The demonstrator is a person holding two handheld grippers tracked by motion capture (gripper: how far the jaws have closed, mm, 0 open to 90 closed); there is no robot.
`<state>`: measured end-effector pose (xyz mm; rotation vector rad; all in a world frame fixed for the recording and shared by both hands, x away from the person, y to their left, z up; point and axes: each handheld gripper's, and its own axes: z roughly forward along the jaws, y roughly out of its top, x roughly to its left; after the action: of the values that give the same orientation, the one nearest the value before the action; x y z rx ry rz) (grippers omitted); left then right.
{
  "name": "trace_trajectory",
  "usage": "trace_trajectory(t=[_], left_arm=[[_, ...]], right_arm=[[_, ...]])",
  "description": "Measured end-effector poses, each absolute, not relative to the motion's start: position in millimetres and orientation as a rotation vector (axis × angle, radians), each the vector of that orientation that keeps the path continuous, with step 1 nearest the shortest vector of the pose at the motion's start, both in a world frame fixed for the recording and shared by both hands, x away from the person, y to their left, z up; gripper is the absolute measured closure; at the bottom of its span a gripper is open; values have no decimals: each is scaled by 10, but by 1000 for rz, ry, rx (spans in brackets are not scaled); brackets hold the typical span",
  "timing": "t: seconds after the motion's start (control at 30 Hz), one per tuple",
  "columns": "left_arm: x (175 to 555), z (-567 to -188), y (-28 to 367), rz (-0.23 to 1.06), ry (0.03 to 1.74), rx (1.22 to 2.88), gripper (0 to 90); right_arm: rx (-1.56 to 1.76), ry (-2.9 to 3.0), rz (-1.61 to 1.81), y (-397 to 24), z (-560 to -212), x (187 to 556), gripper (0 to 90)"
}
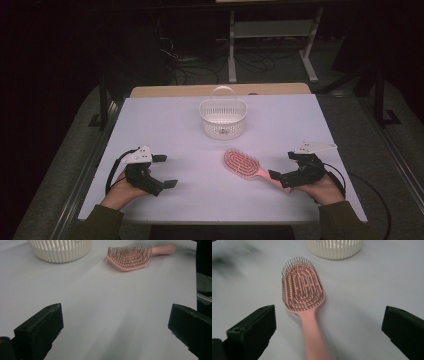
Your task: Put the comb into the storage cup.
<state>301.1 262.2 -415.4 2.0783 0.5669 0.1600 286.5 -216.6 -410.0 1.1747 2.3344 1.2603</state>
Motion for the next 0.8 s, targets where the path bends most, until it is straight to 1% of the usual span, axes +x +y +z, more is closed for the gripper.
trace_trajectory(t=[0.8], left_arm=[[2991, -4170, 2623, 170, 547, 2075, 0]], right_arm=[[1094, 2391, 1271, -1942, -3917, 3031, 0]])
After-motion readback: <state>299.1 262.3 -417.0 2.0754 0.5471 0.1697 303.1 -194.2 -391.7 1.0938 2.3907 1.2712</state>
